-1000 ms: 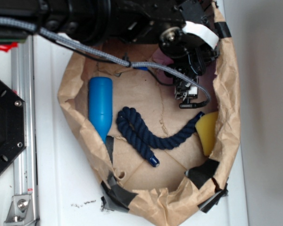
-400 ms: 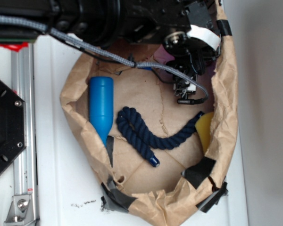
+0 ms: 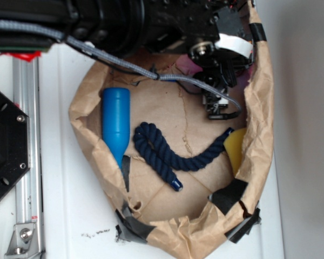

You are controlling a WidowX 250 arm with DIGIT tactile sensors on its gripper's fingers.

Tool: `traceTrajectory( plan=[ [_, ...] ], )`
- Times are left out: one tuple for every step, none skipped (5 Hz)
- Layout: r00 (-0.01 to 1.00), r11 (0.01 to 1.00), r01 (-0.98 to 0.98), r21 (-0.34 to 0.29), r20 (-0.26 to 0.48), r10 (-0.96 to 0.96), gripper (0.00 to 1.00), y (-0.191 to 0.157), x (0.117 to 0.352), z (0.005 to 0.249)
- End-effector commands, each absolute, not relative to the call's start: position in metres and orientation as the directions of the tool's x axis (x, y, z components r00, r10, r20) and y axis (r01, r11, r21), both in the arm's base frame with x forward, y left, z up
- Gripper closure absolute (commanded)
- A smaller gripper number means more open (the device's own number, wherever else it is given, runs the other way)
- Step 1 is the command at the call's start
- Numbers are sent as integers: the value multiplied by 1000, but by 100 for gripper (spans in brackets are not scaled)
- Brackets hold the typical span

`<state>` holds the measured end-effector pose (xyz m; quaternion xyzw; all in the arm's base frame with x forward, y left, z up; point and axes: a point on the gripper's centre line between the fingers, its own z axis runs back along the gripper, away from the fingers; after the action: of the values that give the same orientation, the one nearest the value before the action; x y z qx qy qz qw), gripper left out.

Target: Grab the rock.

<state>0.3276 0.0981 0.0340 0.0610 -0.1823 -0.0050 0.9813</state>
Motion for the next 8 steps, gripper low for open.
traceTrajectory(
  plan=[
    [880, 993, -49, 105, 476, -7, 0, 103, 343, 50],
    [888, 992, -46, 116, 459, -12, 100, 101, 340, 46],
    [892, 992, -47, 120, 452, -12, 100, 101, 335, 47],
    [894, 991, -43, 125, 447, -17, 100, 101, 332, 47],
    [896, 992, -45, 122, 443, -13, 100, 101, 331, 47],
    [901, 991, -37, 131, 434, -24, 100, 98, 328, 49],
    [890, 989, -39, 141, 455, -30, 100, 82, 311, 78],
    [864, 990, -38, 135, 502, -35, 100, 57, 279, 113]
  ],
)
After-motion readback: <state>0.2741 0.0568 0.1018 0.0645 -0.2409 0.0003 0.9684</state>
